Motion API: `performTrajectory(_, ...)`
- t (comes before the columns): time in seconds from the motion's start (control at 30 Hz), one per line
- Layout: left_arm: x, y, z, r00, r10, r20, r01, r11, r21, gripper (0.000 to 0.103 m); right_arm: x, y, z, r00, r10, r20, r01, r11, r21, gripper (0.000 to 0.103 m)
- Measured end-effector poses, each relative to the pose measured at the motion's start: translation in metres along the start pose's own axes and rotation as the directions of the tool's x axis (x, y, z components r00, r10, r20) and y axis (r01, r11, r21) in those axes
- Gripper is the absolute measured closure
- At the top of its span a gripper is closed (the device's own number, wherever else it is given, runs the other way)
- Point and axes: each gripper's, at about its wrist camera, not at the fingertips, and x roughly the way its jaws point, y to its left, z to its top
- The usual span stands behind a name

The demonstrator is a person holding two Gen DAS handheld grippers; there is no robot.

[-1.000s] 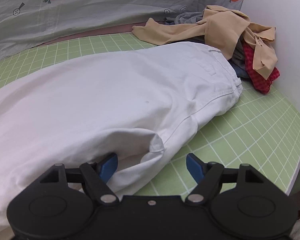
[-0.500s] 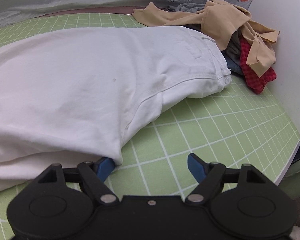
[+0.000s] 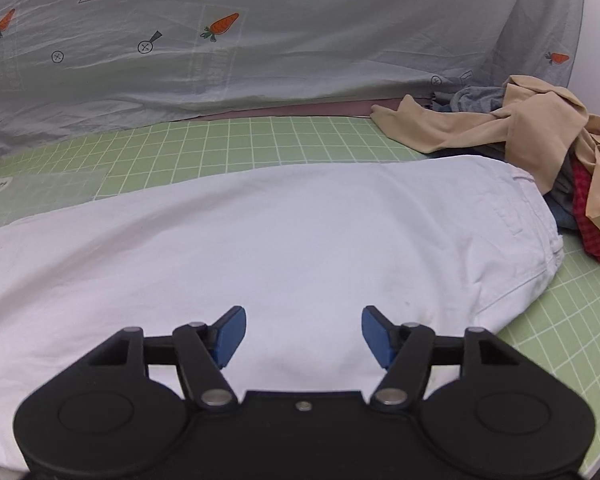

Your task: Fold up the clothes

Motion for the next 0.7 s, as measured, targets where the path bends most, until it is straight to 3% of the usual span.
performTrajectory(0.1,0.000,0.001,0.000,1.000,-0.008,-0.004,0.008,1.000,0.017,0.001,0.027,0.015,-0.008,0.995,0.063,-0.073,-0.062,0.998,0.027,0.055)
performTrajectory(0.17,0.000,0.003,0.001,1.000,-0.019,-0.007,0.019,0.999,0.026,0.001,0.035,0.024,-0.018,0.990,0.083,-0.116,-0.080,0.996,0.031,0.055)
performTrajectory(0.43,-0.001,0.011,-0.004,0.999,-0.041,0.006,0.041,0.999,0.012,0.000,-0.002,0.032,-0.073,0.985,0.083,-0.149,-0.098,0.990,-0.097,0.052)
performTrajectory(0.63,-0.002,0.015,-0.010,0.998,-0.055,0.020,0.054,0.998,0.016,0.000,-0.006,0.024,-0.083,0.985,0.072,-0.160,-0.078,0.996,-0.035,0.042)
performTrajectory(0.7,-0.005,0.019,-0.012,0.998,-0.063,0.027,0.063,0.998,0.007,0.000,-0.007,0.022,-0.086,0.984,0.068,-0.164,-0.072,0.997,-0.015,0.029)
